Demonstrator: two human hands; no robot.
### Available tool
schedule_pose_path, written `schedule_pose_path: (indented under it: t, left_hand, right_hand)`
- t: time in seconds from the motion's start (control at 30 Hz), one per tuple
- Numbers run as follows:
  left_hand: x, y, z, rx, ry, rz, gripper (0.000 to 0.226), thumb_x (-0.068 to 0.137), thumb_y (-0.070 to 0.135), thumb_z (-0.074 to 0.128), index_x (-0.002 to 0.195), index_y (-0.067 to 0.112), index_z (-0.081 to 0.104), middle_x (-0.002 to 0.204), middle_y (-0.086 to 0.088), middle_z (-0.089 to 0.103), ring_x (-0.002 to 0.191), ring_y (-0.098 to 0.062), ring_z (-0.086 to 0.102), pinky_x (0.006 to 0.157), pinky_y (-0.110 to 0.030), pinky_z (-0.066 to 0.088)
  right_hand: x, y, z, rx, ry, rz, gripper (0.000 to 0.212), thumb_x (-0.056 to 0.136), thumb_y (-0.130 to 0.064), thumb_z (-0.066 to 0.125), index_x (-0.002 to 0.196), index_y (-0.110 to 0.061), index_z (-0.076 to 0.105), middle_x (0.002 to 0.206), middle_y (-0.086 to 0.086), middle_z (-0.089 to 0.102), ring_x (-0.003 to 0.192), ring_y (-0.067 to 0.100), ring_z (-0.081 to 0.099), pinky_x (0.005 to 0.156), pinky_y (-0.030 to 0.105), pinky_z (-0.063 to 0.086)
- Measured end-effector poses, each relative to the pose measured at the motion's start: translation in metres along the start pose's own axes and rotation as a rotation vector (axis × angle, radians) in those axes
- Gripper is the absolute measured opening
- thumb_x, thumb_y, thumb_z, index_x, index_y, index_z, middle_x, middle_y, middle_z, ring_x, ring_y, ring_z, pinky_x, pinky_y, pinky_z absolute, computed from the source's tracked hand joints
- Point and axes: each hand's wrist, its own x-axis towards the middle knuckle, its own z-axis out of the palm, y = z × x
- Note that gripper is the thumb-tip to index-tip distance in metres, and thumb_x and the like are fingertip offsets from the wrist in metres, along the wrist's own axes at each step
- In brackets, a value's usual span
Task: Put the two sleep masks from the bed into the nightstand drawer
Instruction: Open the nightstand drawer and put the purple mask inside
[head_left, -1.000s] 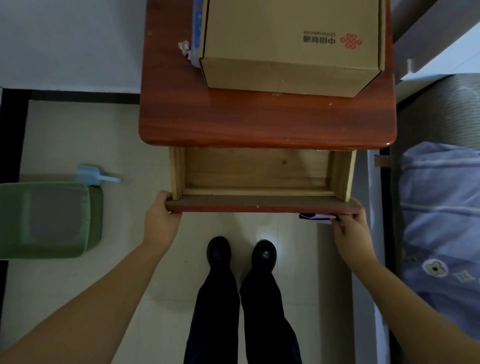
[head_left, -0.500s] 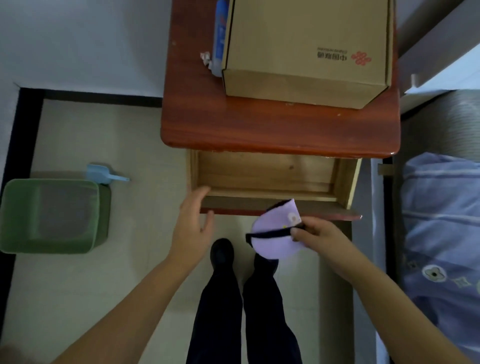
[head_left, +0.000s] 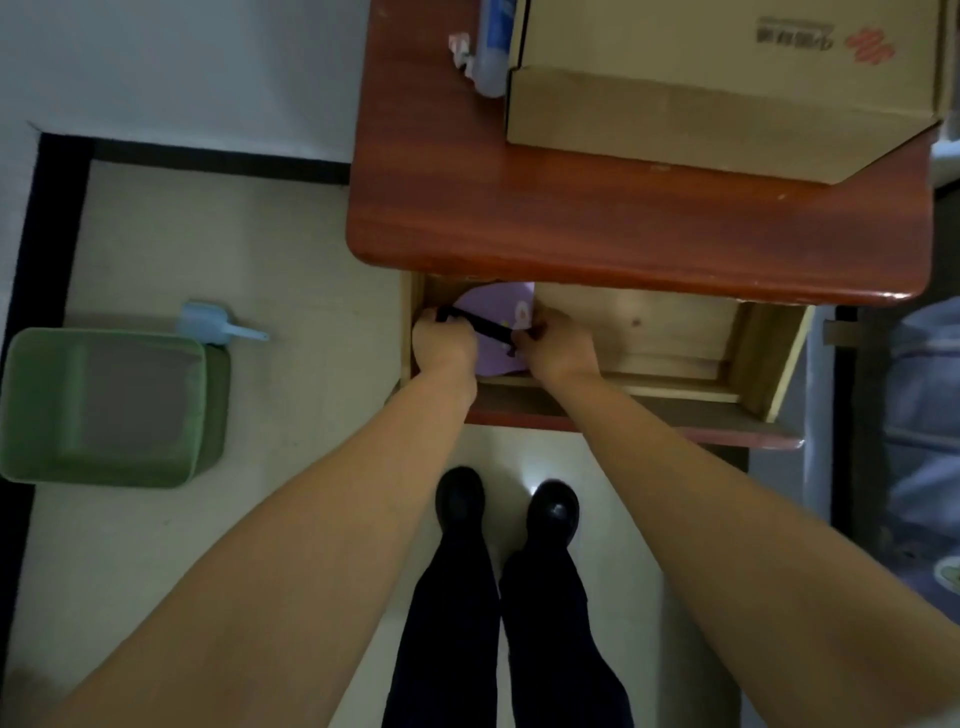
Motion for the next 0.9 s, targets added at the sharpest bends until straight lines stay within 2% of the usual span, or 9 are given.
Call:
schedule_pose_path:
  t: [0.1, 0.2, 0.27, 0.33, 0.43, 0.53, 0.63, 0.73, 0.9]
  left_hand:
    - [-0.003, -0.005, 0.007, -0.014, 0.020, -0.008, 0.039, 0.092, 0.001, 0.038, 0.131, 0.003, 0.045, 0.128, -0.018, 0.056, 0.116, -0.032, 0.054, 0.102, -0.040, 0.045]
    - [-0.006, -0.009, 0.002, 0.039, 0.018, 0.003, 0.040, 0.091, 0.006, 0.042, 0.131, 0.005, 0.044, 0.130, -0.018, 0.056, 0.116, -0.033, 0.054, 0.101, -0.044, 0.046]
    - [-0.011, -0.008, -0.005, 0.082, -0.011, 0.010, 0.047, 0.090, 0.005, 0.042, 0.136, 0.006, 0.038, 0.133, -0.019, 0.053, 0.117, -0.034, 0.052, 0.099, -0.038, 0.046]
    - [-0.024, -0.006, -0.016, 0.193, -0.054, 0.049, 0.050, 0.089, 0.004, 0.042, 0.139, 0.005, 0.032, 0.135, -0.019, 0.051, 0.118, -0.034, 0.051, 0.091, -0.033, 0.043]
    - [-0.061, 0.004, -0.038, 0.446, -0.195, 0.180, 0.044, 0.092, 0.003, 0.042, 0.136, 0.001, 0.038, 0.134, -0.022, 0.050, 0.119, -0.035, 0.050, 0.097, -0.036, 0.042]
    - [-0.117, 0.027, -0.060, 0.733, -0.338, 0.413, 0.039, 0.095, 0.005, 0.039, 0.134, 0.000, 0.040, 0.130, -0.024, 0.051, 0.115, -0.037, 0.051, 0.095, -0.041, 0.044]
    - [-0.173, 0.063, -0.060, 0.937, -0.420, 0.719, 0.039, 0.096, 0.012, 0.039, 0.134, 0.006, 0.041, 0.130, -0.019, 0.051, 0.112, -0.035, 0.054, 0.092, -0.046, 0.048]
    - [-0.227, 0.103, -0.028, 1.061, -0.410, 1.055, 0.039, 0.094, 0.019, 0.041, 0.132, 0.013, 0.042, 0.125, -0.012, 0.055, 0.114, -0.031, 0.052, 0.091, -0.044, 0.048]
    - [-0.315, 0.142, 0.060, 1.163, -0.558, 1.389, 0.040, 0.093, 0.021, 0.042, 0.133, 0.013, 0.041, 0.128, -0.012, 0.054, 0.117, -0.030, 0.050, 0.095, -0.043, 0.044]
  right_hand:
    - [0.002, 0.001, 0.011, 0.019, 0.049, 0.018, 0.020, 0.094, -0.026, 0.050, 0.104, -0.010, 0.056, 0.089, 0.011, 0.065, 0.075, 0.029, 0.060, 0.056, 0.030, 0.036]
    - [-0.001, 0.003, 0.009, -0.008, 0.017, 0.063, 0.037, 0.093, -0.027, 0.053, 0.122, -0.005, 0.046, 0.111, 0.019, 0.064, 0.094, 0.036, 0.061, 0.063, 0.035, 0.043]
    - [-0.006, 0.004, -0.004, -0.041, -0.002, 0.100, 0.049, 0.093, -0.029, 0.053, 0.131, -0.003, 0.038, 0.122, 0.021, 0.058, 0.103, 0.037, 0.059, 0.073, 0.038, 0.047]
    - [-0.020, 0.006, -0.025, -0.068, -0.013, 0.122, 0.049, 0.093, -0.025, 0.051, 0.133, -0.002, 0.036, 0.124, 0.022, 0.056, 0.107, 0.037, 0.057, 0.079, 0.038, 0.047]
    - [-0.064, 0.003, -0.070, -0.107, -0.001, 0.154, 0.046, 0.093, -0.028, 0.050, 0.132, -0.007, 0.039, 0.122, 0.019, 0.057, 0.106, 0.035, 0.058, 0.088, 0.044, 0.050]
    - [-0.125, -0.004, -0.122, -0.246, 0.033, 0.152, 0.044, 0.095, -0.035, 0.044, 0.132, -0.012, 0.040, 0.125, 0.016, 0.054, 0.109, 0.034, 0.055, 0.093, 0.047, 0.047]
    - [-0.180, -0.008, -0.172, -0.370, 0.208, 0.073, 0.036, 0.095, -0.035, 0.041, 0.125, -0.015, 0.046, 0.131, 0.012, 0.050, 0.120, 0.033, 0.045, 0.099, 0.048, 0.036]
    - [-0.220, -0.001, -0.224, -0.410, 0.432, 0.003, 0.035, 0.095, -0.038, 0.039, 0.121, -0.018, 0.050, 0.133, 0.008, 0.050, 0.125, 0.030, 0.042, 0.105, 0.049, 0.030]
    - [-0.267, 0.056, -0.310, -0.379, 0.606, 0.160, 0.036, 0.095, -0.036, 0.037, 0.124, -0.019, 0.049, 0.140, 0.007, 0.045, 0.130, 0.027, 0.038, 0.109, 0.048, 0.026]
